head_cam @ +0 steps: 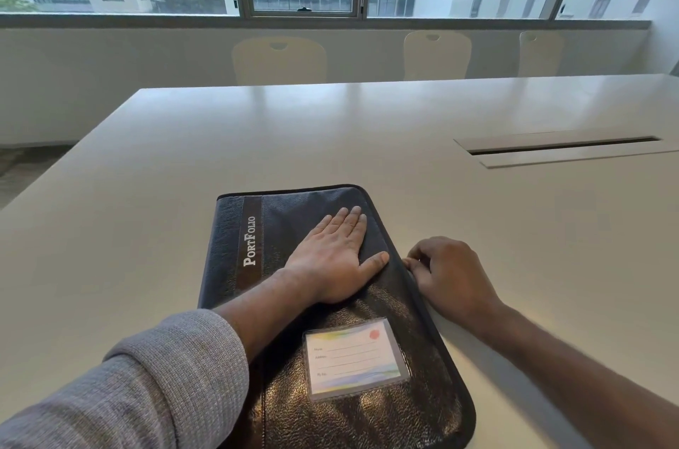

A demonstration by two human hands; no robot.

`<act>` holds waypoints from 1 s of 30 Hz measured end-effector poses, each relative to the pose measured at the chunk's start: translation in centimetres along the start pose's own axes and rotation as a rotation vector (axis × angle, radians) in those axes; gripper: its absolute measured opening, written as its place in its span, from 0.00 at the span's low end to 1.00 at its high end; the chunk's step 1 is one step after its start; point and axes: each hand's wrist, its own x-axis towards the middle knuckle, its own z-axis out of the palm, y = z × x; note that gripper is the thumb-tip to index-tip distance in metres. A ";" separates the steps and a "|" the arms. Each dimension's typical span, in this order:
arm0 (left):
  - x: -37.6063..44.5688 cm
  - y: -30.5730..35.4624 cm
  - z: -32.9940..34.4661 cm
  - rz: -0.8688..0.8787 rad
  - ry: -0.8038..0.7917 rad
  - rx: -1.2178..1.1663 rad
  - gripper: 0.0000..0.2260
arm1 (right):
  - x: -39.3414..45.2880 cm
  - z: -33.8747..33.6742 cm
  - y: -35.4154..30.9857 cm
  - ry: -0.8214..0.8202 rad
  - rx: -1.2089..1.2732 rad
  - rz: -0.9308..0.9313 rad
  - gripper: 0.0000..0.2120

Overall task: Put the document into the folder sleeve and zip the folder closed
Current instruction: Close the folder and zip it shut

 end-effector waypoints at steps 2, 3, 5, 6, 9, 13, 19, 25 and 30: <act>0.1 0.0 0.0 0.001 0.002 0.001 0.39 | 0.3 0.1 0.0 0.008 0.001 0.003 0.05; 0.1 0.0 0.0 0.001 0.005 0.001 0.39 | 0.5 0.2 0.0 0.012 0.002 0.003 0.05; 0.1 0.0 0.1 0.001 0.008 0.000 0.40 | 0.7 0.4 0.0 0.021 0.003 0.008 0.05; 0.1 0.0 0.2 0.001 0.009 0.000 0.40 | 0.7 0.4 0.0 0.025 0.003 0.010 0.05; 0.0 0.0 0.2 0.003 0.012 0.005 0.40 | 1.0 0.7 -0.1 0.030 0.009 0.017 0.05; 0.0 0.0 0.1 0.003 0.015 -0.002 0.40 | 1.4 0.7 -0.1 0.028 0.014 0.021 0.05; 0.0 0.0 0.0 0.003 0.014 -0.010 0.40 | 0.5 0.3 0.6 -0.005 0.064 -0.035 0.05; -0.1 0.0 0.1 0.000 0.015 -0.008 0.40 | 1.3 0.7 0.5 0.021 0.035 -0.043 0.06; 0.0 -0.1 0.1 -0.001 0.010 -0.006 0.39 | 2.2 1.1 0.5 0.031 0.022 -0.034 0.05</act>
